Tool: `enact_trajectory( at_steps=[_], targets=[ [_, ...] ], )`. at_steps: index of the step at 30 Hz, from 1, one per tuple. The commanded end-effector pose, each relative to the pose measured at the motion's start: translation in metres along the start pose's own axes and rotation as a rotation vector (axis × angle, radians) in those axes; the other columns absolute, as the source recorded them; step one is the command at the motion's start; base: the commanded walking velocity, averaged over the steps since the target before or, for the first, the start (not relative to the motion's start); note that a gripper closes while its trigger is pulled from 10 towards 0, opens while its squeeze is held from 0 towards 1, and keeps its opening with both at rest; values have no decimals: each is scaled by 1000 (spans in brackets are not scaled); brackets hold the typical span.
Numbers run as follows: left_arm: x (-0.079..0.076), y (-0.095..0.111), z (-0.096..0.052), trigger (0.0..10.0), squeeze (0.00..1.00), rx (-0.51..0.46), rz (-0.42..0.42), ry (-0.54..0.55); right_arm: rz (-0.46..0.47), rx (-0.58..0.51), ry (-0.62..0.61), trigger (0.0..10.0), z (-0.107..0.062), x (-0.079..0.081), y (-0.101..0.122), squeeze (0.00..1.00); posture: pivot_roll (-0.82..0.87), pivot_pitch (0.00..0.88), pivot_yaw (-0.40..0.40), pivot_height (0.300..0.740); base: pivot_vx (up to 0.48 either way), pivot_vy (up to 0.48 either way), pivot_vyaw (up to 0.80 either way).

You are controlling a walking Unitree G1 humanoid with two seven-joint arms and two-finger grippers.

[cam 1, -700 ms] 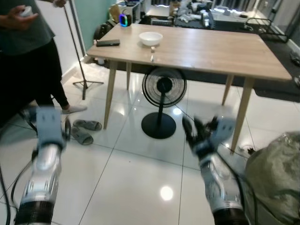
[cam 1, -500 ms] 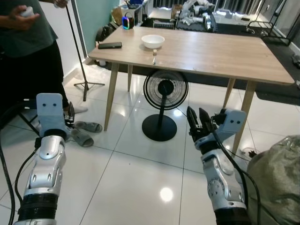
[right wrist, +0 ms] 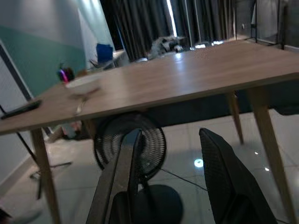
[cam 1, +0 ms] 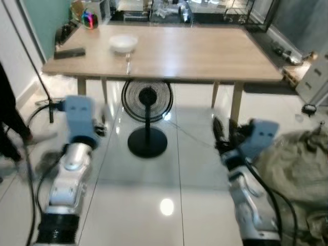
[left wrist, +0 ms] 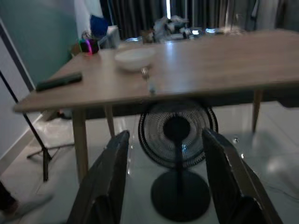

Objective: Setting the table

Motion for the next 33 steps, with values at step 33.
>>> enact_trajectory(
  at_steps=[33],
  targets=[
    [5, -5, -8, 10000, 0, 52, 22, 4, 18, 40, 11, 10000, 1, 11, -2, 0, 9, 0, 60, 740, 480, 0, -291]
  ],
)
Point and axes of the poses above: a point about 5 cm out from each wrist's last joint towards the gripper, its own z axis pointing out of the wrist towards the gripper, its own y axis along the axis of the wrist's last joint, x = y × z, the point moved 6 cm from there along z, pointing out of the wrist towards the gripper, and after that the axes turned 3 degrees about z, right-handed, at the moved point
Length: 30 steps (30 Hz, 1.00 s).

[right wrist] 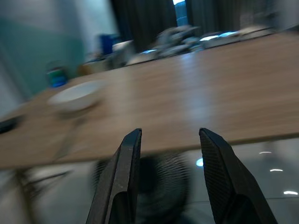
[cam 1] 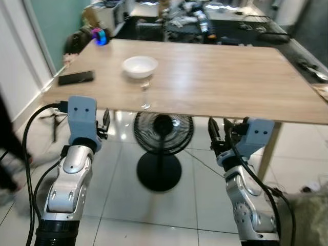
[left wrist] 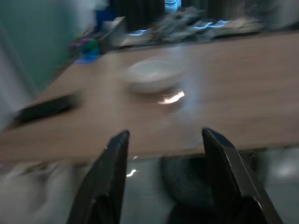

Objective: Setting the table

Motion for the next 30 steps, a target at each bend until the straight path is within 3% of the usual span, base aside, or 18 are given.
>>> enact_trajectory(
  at_steps=[1, 9, 13, 21, 24, 28, 30],
  targets=[
    [3, -6, -2, 10000, 0, 21, 5, 7, 3, 0, -1, 10000, 0, 1, 1, 0, 9, 0, 60, 740, 480, 0, -775],
    [3, -5, -2, 10000, 0, 20, 6, 6, 7, 2, 33, 10000, 2, 8, 1, 0, 10, 0, 60, 740, 480, 0, -305],
    [3, -5, -2, 10000, 0, 20, 7, 5, 24, 16, 93, 10000, 2, 20, 0, 0, 11, 0, 60, 740, 480, 0, 0],
    [1, -4, -3, 10000, 0, 9, 30, -1, 40, 130, 359, 10000, -12, 68, -20, 0, 13, 0, 57, 740, 480, 0, 0],
    [0, -4, -5, 10000, 0, 9, 33, -1, -1, 159, 424, 10000, -20, 79, -27, 0, 15, 0, 55, 740, 480, 0, 0],
    [0, -5, -6, 10000, 0, 10, 31, -3, -34, 173, 446, 10000, -23, 82, -32, 0, 16, 0, 54, 740, 480, 0, 0],
    [-3, -8, -8, 10000, 0, 29, 18, -18, -106, 195, 457, 10000, -26, 79, -38, 0, 16, 0, 55, 740, 161, 0, 0]
  ],
)
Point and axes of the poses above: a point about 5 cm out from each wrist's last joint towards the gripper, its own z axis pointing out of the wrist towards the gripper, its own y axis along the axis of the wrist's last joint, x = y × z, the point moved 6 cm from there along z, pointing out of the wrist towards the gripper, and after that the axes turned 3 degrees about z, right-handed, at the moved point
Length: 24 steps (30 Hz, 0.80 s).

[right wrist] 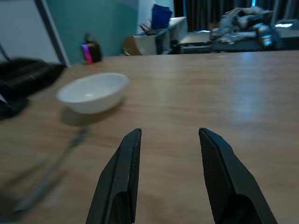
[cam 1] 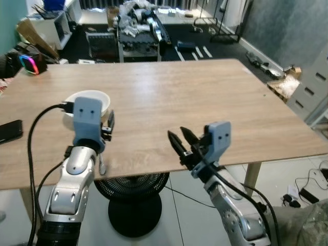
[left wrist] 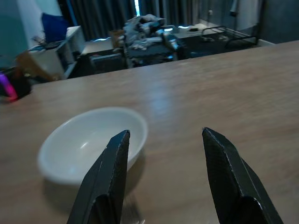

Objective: Setting the table

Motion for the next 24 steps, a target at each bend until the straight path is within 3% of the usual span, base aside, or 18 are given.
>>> enact_trajectory(
  at_steps=[1, 7, 8, 11, 14, 17, 21, 24],
  targets=[
    [-7, -4, -4, 10000, 0, 21, 0, -29, -40, 31, 4, 10000, -3, -1, -7, 0, 16, 0, 55, 740, 0, 0, 0],
    [-18, -15, -13, 10000, 0, 64, -24, -95, -63, 75, 1, 10000, -9, -5, -14, 0, 14, 0, 58, 740, 0, 0, 0],
    [-22, -24, -19, 10000, 0, 97, -61, -104, -64, 97, -30, 10000, -12, -10, -20, 0, 16, 0, 58, 740, 0, 0, 0],
    [-23, -29, -22, 10000, 0, 118, -76, -100, -64, 109, -54, 10000, -13, -14, -23, 0, 16, 0, 57, 740, 0, 0, 0],
    [-21, -49, -31, 10000, 0, 188, -113, -52, -82, 137, -126, 10000, -16, -25, -32, 0, 20, 0, 55, 740, 0, 0, 0],
    [-5, -71, -41, 10000, 0, 266, -157, 45, -99, 171, -272, 10000, -21, -47, -40, 0, 27, 4, 52, 740, 0, 0, 0],
    [8, -86, -49, 10000, 0, 314, -179, 109, -66, 166, -370, 10000, -26, -63, -43, 0, 31, 9, 50, 740, 0, 0, 0],
    [31, -112, -61, 10000, 0, 404, -229, 215, -19, 165, -499, 10000, -36, -85, -47, 0, 32, 18, 48, 740, 0, 0, 0]
  ],
)
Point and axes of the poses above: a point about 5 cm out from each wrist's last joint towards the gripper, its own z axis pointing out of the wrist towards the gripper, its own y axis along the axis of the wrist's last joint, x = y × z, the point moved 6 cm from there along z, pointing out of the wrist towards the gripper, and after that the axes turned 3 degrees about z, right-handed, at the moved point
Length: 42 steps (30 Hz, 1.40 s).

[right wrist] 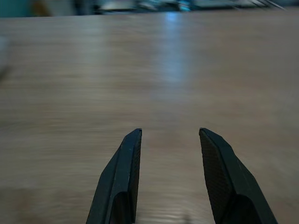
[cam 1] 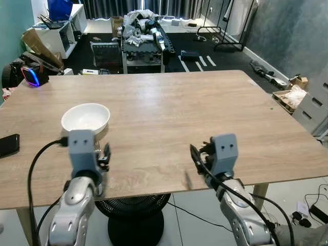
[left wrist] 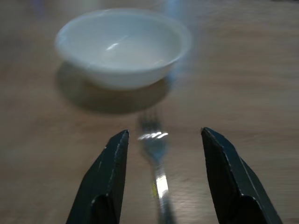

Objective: Setting the table

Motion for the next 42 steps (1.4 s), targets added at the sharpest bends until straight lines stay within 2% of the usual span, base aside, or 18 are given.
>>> enact_trajectory(
  at_steps=[1, 7, 8, 16, 18, 21, 25, 29, 32, 33, 37, 40, 42],
  targets=[
    [20, -24, 1, 10000, 0, 94, -41, 69, 29, 16, -81, 10000, 0, -17, -6, 0, 32, 18, 48, 740, 0, 0, 0],
    [28, -25, 11, 10000, 0, 128, 12, 56, 43, 5, -157, 10000, 2, -32, -3, 0, 33, 33, 48, 740, 0, 0, 0],
    [29, -21, 15, 10000, 0, 125, 36, 37, 55, -1, -200, 10000, 3, -40, -1, 0, 30, 38, 52, 740, 0, 0, 0],
    [24, -18, 18, 10000, 0, 128, 75, -13, 77, -12, -224, 10000, 5, -43, 2, 0, 29, 45, 53, 740, 0, 0, 0],
    [17, -27, 20, 10000, 0, 156, 78, -46, 83, -19, -206, 10000, 5, -38, 3, 0, 29, 48, 52, 740, 0, 0, 0],
    [16, -30, 20, 10000, 0, 165, 107, -40, 83, -22, -203, 10000, 5, -37, 4, 0, 16, 53, 51, 740, 0, 0, 0],
    [6, -36, 18, 10000, 0, 168, 223, -80, 82, -33, -202, 10000, 4, -39, 7, 0, 17, 57, 48, 740, 0, 0, 0],
    [2, -36, 19, 10000, 0, 157, 271, -105, 80, -34, -202, 10000, 3, -39, 7, 0, 18, 58, 48, 740, 0, 0, 0],
    [-3, -39, 20, 10000, 0, 174, 293, -142, 81, -35, -201, 10000, 4, -38, 7, 0, 20, 57, 51, 740, 0, 0, 0],
    [-13, -46, 18, 10000, 0, 198, 306, -209, 83, -36, -200, 10000, 4, -38, 7, 0, 17, 56, 53, 740, 0, 0, 0],
    [-24, -49, 14, 10000, 0, 198, 296, -263, 86, -40, -195, 10000, 3, -36, 8, 0, 8, 57, 59, 740, 0, 0, 0],
    [-38, -57, 11, 10000, 0, 235, 195, -290, 87, -39, -196, 10000, 1, -37, 7, 0, 1, 62, 59, 740, 0, 0, 0],
    [-41, -61, 11, 10000, 0, 254, 166, -291, 86, -38, -195, 10000, 1, -37, 7, 0, -3, 65, 59, 740, 0, 0, 0]
  ],
)
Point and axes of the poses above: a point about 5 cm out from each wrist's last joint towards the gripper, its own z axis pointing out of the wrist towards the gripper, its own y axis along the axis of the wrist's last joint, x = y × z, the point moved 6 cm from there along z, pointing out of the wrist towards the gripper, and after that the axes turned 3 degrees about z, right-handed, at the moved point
